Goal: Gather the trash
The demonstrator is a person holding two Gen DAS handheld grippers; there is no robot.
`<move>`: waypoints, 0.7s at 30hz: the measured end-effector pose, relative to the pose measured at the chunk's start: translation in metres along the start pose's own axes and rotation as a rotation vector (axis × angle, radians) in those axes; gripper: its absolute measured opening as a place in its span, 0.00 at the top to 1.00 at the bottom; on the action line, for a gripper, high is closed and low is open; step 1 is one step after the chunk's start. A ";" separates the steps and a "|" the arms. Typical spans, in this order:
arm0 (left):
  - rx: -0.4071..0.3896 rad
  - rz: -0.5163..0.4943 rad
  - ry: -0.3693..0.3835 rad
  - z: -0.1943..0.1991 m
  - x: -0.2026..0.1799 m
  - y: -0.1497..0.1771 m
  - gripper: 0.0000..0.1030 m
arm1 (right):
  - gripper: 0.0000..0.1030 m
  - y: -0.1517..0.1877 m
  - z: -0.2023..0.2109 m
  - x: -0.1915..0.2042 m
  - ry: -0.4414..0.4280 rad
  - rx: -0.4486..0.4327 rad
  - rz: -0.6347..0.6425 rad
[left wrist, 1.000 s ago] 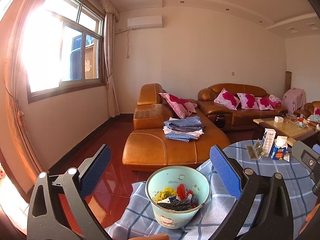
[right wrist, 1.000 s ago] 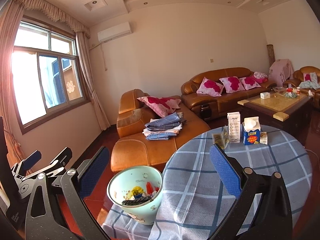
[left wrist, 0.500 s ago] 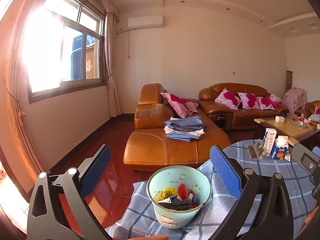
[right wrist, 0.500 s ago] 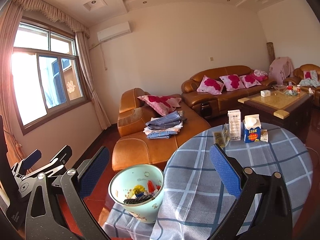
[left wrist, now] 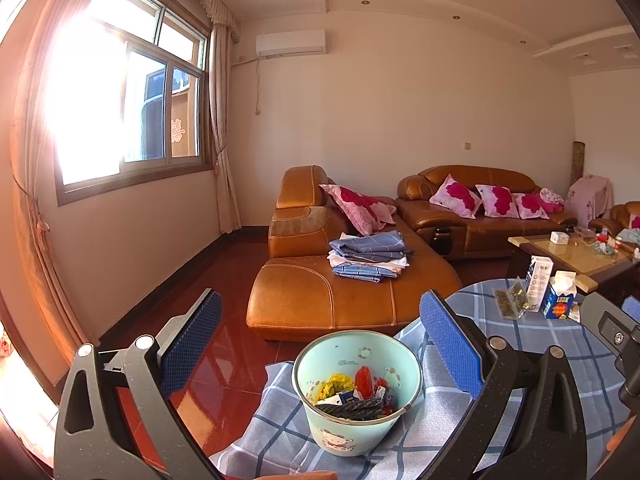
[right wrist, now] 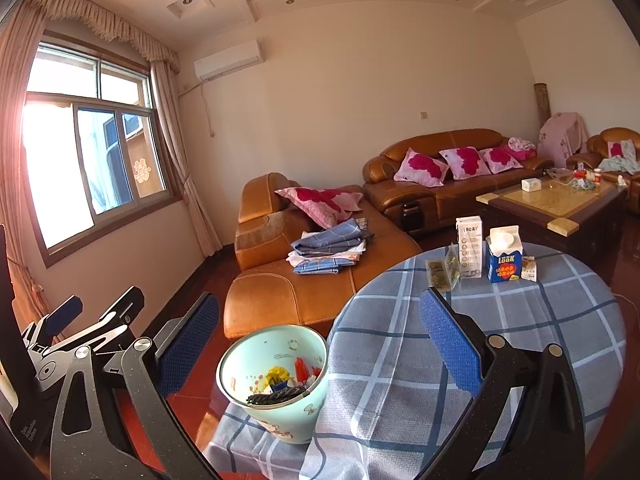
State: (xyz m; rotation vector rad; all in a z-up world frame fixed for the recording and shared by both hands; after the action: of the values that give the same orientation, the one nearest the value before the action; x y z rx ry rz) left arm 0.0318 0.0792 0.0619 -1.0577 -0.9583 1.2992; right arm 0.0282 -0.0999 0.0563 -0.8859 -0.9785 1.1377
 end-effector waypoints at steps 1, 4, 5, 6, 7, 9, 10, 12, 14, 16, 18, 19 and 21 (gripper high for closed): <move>0.000 0.001 -0.001 0.000 0.000 0.000 0.06 | 0.05 0.000 0.000 0.000 -0.001 0.000 0.000; -0.001 0.003 0.001 0.001 0.000 0.000 0.06 | 0.05 0.000 0.001 0.001 0.002 -0.003 0.001; -0.001 0.003 0.001 0.001 0.000 0.000 0.06 | 0.05 0.000 0.001 0.002 0.003 -0.003 0.001; -0.001 0.003 0.001 0.001 0.000 0.000 0.06 | 0.05 -0.001 -0.001 -0.001 0.003 -0.002 0.000; -0.001 0.002 0.001 0.001 0.000 0.000 0.06 | 0.05 -0.001 -0.001 -0.001 0.002 -0.001 -0.003; 0.001 0.001 0.002 0.001 0.000 0.000 0.06 | 0.05 -0.001 -0.001 -0.002 0.002 0.000 -0.006; 0.002 0.000 0.002 0.002 0.000 0.000 0.06 | 0.05 -0.001 -0.001 -0.002 0.002 0.001 -0.004; 0.002 0.002 0.003 0.002 0.000 -0.001 0.06 | 0.05 -0.001 -0.001 -0.002 0.002 0.003 -0.003; 0.001 0.002 0.006 0.002 0.000 -0.001 0.06 | 0.05 0.000 -0.002 -0.002 0.000 0.004 -0.003; 0.002 0.002 0.006 0.002 0.001 -0.001 0.06 | 0.05 0.000 -0.002 -0.003 -0.001 0.006 -0.003; 0.002 0.002 0.006 0.002 0.001 -0.001 0.06 | 0.05 0.000 -0.002 -0.003 0.000 0.005 -0.003; 0.002 0.003 0.007 0.002 0.001 -0.001 0.06 | 0.05 0.000 -0.002 -0.003 -0.001 0.005 -0.003; 0.003 0.002 0.008 0.003 0.000 -0.001 0.06 | 0.05 0.000 -0.002 -0.003 0.000 0.006 -0.003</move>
State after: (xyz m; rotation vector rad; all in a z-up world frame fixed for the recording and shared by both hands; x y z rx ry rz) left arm 0.0294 0.0798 0.0633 -1.0612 -0.9498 1.2964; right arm 0.0299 -0.1027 0.0547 -0.8791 -0.9758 1.1377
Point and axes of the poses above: each gripper's, at about its wrist camera, not at the fingertips, and z roughly against the way its jaws point, x to its left, y to its underside, the point moved 6 cm from there along -z, roughly the way its jaws point, and after that the axes turned 15 degrees about y, right-handed, at the moved point
